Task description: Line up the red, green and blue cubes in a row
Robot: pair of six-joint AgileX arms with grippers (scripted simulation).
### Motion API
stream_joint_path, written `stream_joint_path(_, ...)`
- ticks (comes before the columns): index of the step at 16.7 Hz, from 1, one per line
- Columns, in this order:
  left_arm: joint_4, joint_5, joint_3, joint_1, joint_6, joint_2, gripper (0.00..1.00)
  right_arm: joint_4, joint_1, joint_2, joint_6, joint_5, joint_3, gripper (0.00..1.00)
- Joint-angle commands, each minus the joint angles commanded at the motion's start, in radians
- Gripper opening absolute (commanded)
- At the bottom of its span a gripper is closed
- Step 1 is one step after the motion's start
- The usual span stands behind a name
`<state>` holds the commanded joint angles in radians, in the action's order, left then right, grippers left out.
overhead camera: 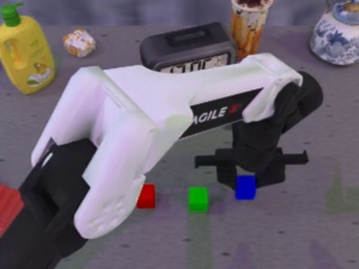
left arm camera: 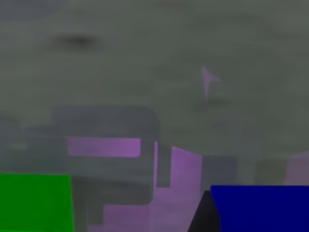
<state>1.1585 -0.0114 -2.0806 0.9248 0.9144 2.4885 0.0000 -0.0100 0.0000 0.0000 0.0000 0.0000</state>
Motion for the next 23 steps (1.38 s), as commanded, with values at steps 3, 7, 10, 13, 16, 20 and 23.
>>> stream_joint_path(3,0.000,0.000,0.000,0.000,0.000,0.000,0.08,0.000,0.000,0.000,0.000,0.000,0.000,1.00)
stream_joint_path(7,0.000,0.000,0.000,0.000,0.000,0.000,0.38,0.000,0.000,0.000,0.000,0.000,0.000,1.00)
stream_joint_path(10,0.000,0.000,0.000,0.000,0.000,0.000,0.60,0.000,0.000,0.000,0.000,0.000,0.000,1.00)
stream_joint_path(13,0.000,0.000,0.000,0.000,0.000,0.000,0.83,0.000,0.000,0.000,0.000,0.000,0.000,1.00)
stream_joint_path(16,0.000,0.000,0.000,0.000,0.000,0.000,1.00,0.000,0.000,0.000,0.000,0.000,0.000,1.00)
stream_joint_path(20,0.000,0.000,0.000,0.000,0.000,0.000,1.00,0.000,0.000,0.000,0.000,0.000,0.000,1.00)
stream_joint_path(23,0.000,0.000,0.000,0.000,0.000,0.000,1.00,0.000,0.000,0.000,0.000,0.000,0.000,1.00)
